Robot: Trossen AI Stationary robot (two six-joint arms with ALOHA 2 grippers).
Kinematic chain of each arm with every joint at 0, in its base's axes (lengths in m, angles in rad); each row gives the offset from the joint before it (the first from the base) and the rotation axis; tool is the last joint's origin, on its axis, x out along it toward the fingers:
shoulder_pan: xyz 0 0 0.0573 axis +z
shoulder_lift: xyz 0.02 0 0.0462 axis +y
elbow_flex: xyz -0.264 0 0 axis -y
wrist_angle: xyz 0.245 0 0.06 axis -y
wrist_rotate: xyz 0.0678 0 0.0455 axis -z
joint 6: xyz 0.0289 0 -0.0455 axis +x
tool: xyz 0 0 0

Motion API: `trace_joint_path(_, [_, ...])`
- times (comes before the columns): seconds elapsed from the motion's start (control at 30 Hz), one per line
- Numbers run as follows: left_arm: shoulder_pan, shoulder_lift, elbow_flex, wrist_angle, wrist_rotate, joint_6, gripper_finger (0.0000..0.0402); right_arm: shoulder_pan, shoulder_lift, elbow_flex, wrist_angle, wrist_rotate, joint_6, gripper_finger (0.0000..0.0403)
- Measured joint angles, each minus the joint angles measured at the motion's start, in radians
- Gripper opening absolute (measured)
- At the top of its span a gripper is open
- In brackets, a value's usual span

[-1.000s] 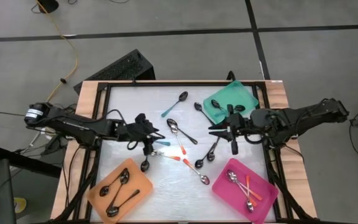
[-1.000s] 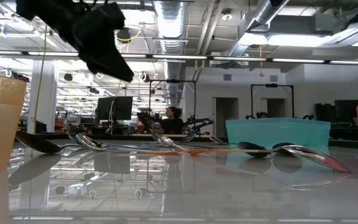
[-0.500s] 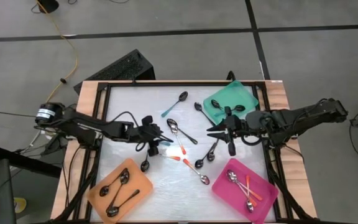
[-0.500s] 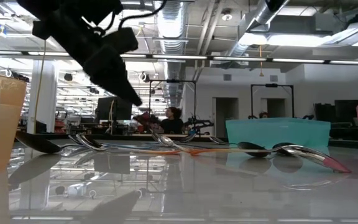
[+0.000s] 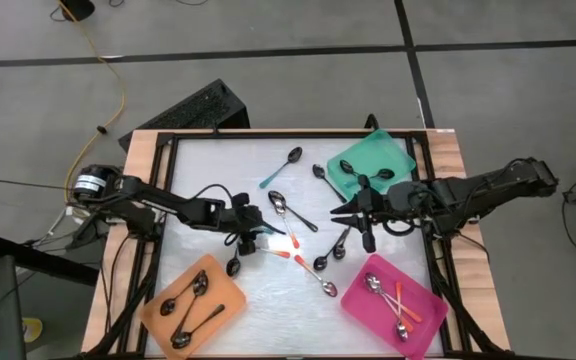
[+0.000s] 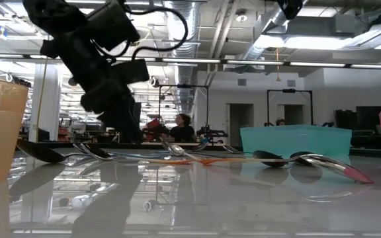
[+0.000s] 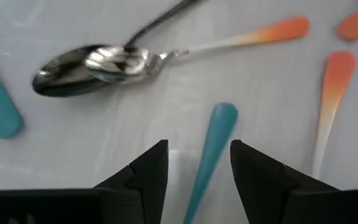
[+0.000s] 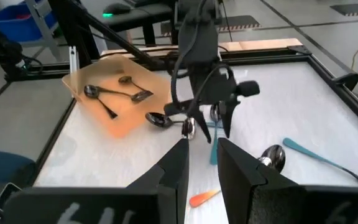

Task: Sort silverware by color (type)
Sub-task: Put the blue spoon into the blue bin

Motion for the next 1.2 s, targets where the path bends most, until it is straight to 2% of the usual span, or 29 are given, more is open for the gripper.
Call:
trace_joint_path(0.4, [0.002,0.08,0.004,-0.065,0.003,0.035,0.0151,0.0,0.013,0.001,0.002,0.0,0.011,0.0095])
trace_joint_path(0.5, [0.002,0.081,0.004,-0.081,-0.006,0.036,0.0121,0.0,0.013,0.001,0.003,0.0,0.012,0.0095])
trace_joint_path(0.7, [0.023,0.086,0.004,-0.131,-0.019,0.036,0.0015,0.0,0.013,0.001,0.004,0.0,0.012,0.0095])
trace_joint_path(1.0, [0.035,0.077,-0.001,-0.057,-0.039,-0.012,0.0004,0.0,0.012,0.001,0.004,0.0,0.036,0.0095])
trace_joint_path(1.2, [0.038,0.013,0.026,-0.045,-0.103,-0.056,0.0002,0.0,0.012,0.001,0.006,0.016,0.044,0.0095])
